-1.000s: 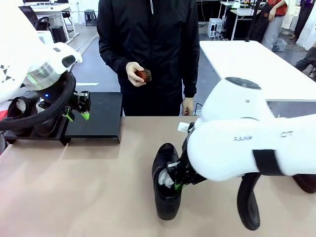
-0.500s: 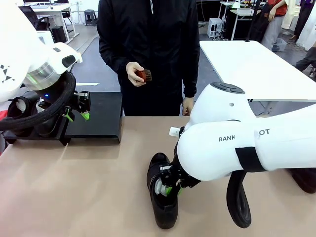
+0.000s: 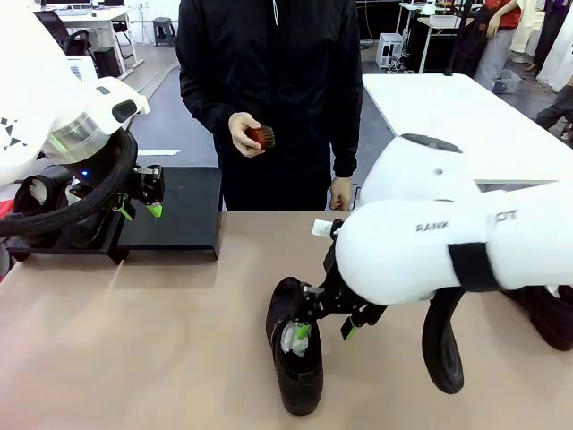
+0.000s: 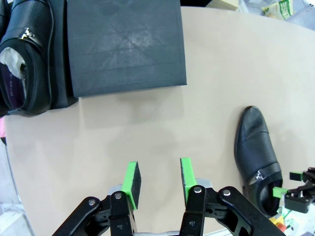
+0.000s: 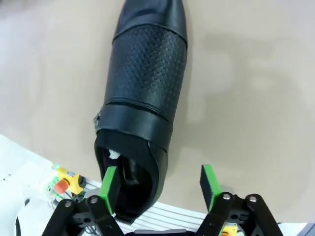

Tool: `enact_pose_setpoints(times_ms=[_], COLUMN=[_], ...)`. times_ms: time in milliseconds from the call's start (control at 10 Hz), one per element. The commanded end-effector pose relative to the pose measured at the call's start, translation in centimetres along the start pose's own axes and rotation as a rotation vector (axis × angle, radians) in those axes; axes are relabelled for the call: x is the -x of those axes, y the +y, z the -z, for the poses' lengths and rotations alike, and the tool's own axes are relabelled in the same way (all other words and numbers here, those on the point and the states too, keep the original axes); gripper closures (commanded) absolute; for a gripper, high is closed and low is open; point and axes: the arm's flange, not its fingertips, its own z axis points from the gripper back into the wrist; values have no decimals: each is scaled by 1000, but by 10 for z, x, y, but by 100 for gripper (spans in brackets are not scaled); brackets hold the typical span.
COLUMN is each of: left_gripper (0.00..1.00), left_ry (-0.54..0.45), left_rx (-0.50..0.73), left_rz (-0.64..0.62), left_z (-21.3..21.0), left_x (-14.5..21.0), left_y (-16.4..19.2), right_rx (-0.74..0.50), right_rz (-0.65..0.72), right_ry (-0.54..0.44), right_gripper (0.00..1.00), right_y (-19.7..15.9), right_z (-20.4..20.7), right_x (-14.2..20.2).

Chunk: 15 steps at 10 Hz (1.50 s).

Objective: Organize the shoes by placing them on the stand.
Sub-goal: Pick up one Shoe and place it in the middle of the table, then place the Shoe from the middle of the table onto the Shoes Stand.

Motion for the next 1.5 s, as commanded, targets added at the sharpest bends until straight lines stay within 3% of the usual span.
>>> enact_pose_setpoints(times_ms=[0, 100, 200, 1100, 1200, 1400], left_gripper=[55, 55, 55, 55, 55, 55], left_ry=[-7, -7, -7, -7, 0, 68], left_rx=[20, 20, 20, 20, 0, 111], left_rz=[-4, -4, -4, -4, 0, 63], left_z=[0, 0, 0, 0, 0, 4], left_x=[1, 1, 1, 1, 0, 32], left_y=[2, 2, 2, 2, 0, -59], right_rx=[-83, -73, -24, -32, 29, 52], right_rz=[-38, -87, -14, -30, 68, 284], right_ry=[-3, -17, -7, 9, -48, -174], right_gripper=[0, 0, 0, 0, 0, 0], right_y=[-14, -22, -3, -9, -45, -117], right_z=[-27, -39, -14, -15, -38, -84], right_x=[19, 26, 3, 5, 4, 1])
